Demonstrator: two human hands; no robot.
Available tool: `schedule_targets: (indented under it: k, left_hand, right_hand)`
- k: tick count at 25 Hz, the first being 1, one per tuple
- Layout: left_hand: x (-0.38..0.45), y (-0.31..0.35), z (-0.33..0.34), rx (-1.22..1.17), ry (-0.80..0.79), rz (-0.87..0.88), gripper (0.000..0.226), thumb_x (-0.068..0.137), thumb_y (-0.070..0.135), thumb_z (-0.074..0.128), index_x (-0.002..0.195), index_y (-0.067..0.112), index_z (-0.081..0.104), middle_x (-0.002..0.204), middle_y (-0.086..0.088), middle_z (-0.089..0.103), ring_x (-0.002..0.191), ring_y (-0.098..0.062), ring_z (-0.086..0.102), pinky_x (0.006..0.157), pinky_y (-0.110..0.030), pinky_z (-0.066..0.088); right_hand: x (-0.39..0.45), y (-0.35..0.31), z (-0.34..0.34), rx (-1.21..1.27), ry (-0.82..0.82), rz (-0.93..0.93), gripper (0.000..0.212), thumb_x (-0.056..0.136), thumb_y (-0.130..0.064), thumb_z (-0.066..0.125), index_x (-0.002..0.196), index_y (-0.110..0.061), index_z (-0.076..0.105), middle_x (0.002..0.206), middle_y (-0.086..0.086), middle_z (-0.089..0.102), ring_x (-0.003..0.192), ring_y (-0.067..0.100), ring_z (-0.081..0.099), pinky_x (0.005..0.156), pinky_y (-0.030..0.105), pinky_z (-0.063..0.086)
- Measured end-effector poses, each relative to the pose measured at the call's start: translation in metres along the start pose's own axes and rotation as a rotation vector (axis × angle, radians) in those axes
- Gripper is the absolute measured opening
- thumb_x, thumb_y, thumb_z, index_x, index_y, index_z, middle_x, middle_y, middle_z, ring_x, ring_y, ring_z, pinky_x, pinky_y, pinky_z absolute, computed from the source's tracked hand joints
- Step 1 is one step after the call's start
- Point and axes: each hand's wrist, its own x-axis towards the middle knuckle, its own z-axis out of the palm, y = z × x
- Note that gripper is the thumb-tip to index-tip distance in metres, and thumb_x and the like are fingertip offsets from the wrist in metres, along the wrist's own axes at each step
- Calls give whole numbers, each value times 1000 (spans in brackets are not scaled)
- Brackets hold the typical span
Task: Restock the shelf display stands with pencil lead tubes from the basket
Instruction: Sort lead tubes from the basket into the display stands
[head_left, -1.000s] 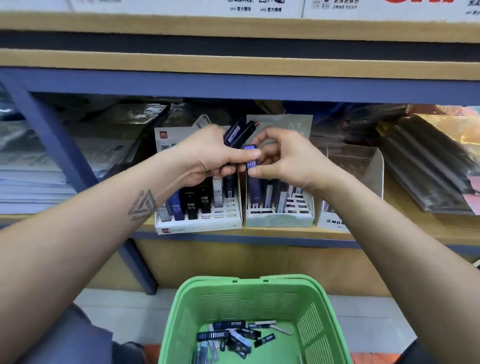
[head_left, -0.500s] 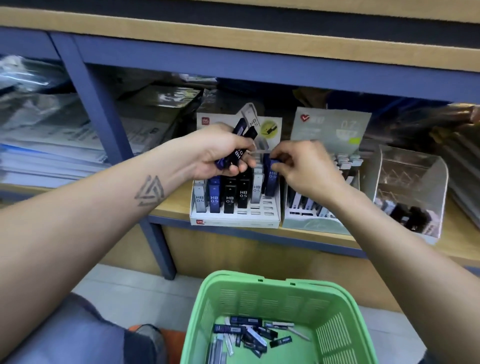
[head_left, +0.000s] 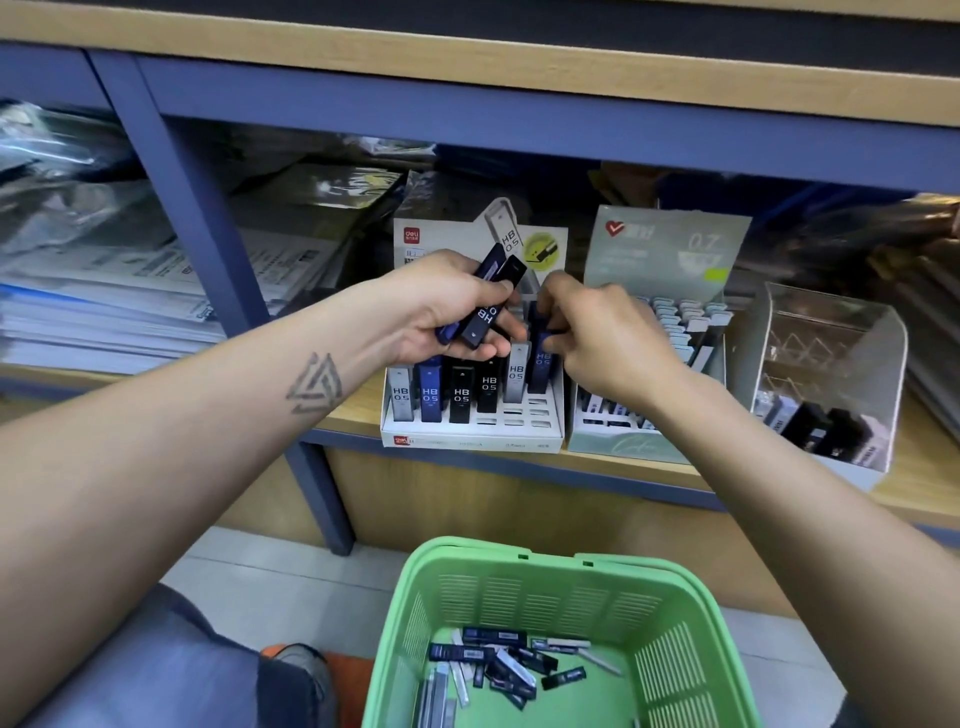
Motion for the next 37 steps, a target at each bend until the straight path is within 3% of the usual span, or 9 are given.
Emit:
schedule_targets:
  k: [3, 6, 12, 13, 16, 19, 24, 32, 37]
  left_hand:
    - [-1, -1, 0, -4, -2, -3, 18, 105, 18, 53, 111, 4, 60, 79, -16, 75, 53, -19, 67, 48, -26, 54]
    - [-1, -2, -2, 4, 5, -22, 21, 105, 21, 53, 117, 5, 60, 80, -16, 75, 55, -20, 68, 51, -27, 56]
    - [-5, -1, -4, -6, -23, -61, 33, 105, 26, 55, 132, 8, 57, 89, -19, 76, 59, -19, 68, 51, -26, 56]
    - [-7, 0, -4, -12, -48, -57, 33, 104, 23, 55, 131, 4, 58, 92, -20, 75, 60, -19, 69, 50, -25, 55]
    - [-13, 3, -2, -18, -154, -76, 30, 103, 17, 57, 125, -4, 61, 102, -25, 74, 68, -19, 72, 53, -23, 57]
    - [-19, 4, -1, -36, -231, -111, 27, 103, 12, 55, 122, -7, 60, 107, -32, 71, 76, -25, 75, 61, -27, 62]
    - [-22, 5, -9, -71, -227, -162, 23, 103, 11, 53, 117, -6, 61, 109, -34, 70, 90, -37, 76, 67, -34, 64]
    - [-16, 6, -11, -126, -35, -106, 10, 93, 4, 66, 99, -4, 68, 85, -26, 74, 56, -16, 69, 43, -16, 52]
    - [-12, 7, 2, -101, 15, -21, 15, 87, 4, 74, 97, -3, 66, 68, -15, 71, 47, -11, 62, 38, -14, 46]
  right_hand:
    - [1, -5, 5, -157, 83, -15, 11, 93, -22, 65, 102, -16, 62, 94, 14, 67, 91, 40, 63, 64, 39, 47]
    - [3, -3, 4, -201, 117, -22, 7, 88, -14, 67, 92, -14, 73, 100, 4, 63, 99, 30, 58, 67, 36, 45]
    - [2, -3, 3, -217, 72, -68, 26, 82, -4, 59, 99, -15, 75, 104, 3, 67, 104, 27, 56, 87, 37, 45]
    - [3, -3, 0, -52, 97, -8, 29, 84, -3, 56, 104, -14, 74, 105, 4, 70, 103, 27, 59, 88, 38, 49]
    - [2, -7, -12, 925, 61, 272, 42, 86, 5, 60, 124, -12, 62, 93, 5, 76, 91, 22, 72, 81, 32, 56]
    - [-5, -7, -15, 1266, 51, 321, 30, 88, 4, 69, 117, -4, 66, 86, 9, 74, 76, 21, 70, 70, 25, 53]
    - [-17, 3, -23, 1329, 22, 407, 15, 86, 7, 71, 100, 0, 69, 82, 14, 71, 69, 21, 69, 67, 22, 59]
    - [-35, 21, -33, 1338, -166, 343, 31, 78, 21, 69, 105, 5, 69, 96, 25, 75, 86, 32, 76, 75, 27, 62]
    - [-40, 23, -33, 1115, -184, 243, 21, 81, 0, 79, 101, -6, 74, 90, 14, 76, 85, 22, 75, 82, 30, 59]
